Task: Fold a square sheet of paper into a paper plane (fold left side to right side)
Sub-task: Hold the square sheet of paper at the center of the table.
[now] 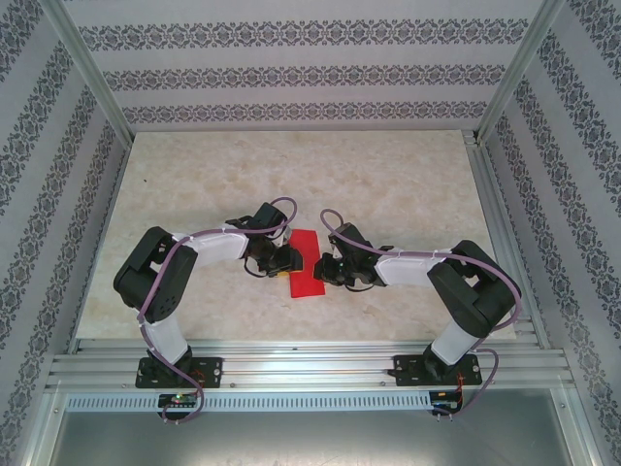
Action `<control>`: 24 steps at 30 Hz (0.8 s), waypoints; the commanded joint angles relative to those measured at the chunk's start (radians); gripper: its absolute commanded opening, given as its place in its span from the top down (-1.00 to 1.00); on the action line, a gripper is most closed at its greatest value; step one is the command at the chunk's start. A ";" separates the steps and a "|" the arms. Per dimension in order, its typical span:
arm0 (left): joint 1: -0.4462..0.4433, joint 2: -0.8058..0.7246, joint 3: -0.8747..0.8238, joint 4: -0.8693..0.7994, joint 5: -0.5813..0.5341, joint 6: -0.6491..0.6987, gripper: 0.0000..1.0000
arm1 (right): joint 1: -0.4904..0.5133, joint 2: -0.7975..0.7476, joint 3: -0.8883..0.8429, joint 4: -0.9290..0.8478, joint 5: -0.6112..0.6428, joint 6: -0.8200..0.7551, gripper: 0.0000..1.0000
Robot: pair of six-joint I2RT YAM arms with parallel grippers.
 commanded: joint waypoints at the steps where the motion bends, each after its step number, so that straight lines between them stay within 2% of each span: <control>1: -0.020 0.036 0.018 -0.011 -0.012 0.024 0.21 | 0.012 -0.031 0.022 -0.006 0.007 -0.006 0.70; 20: -0.020 0.036 0.020 -0.017 -0.018 0.028 0.21 | 0.010 0.052 0.046 -0.098 0.010 -0.030 0.70; 24: -0.019 0.021 0.030 -0.036 -0.029 0.038 0.15 | 0.012 0.063 0.048 -0.136 0.022 -0.042 0.70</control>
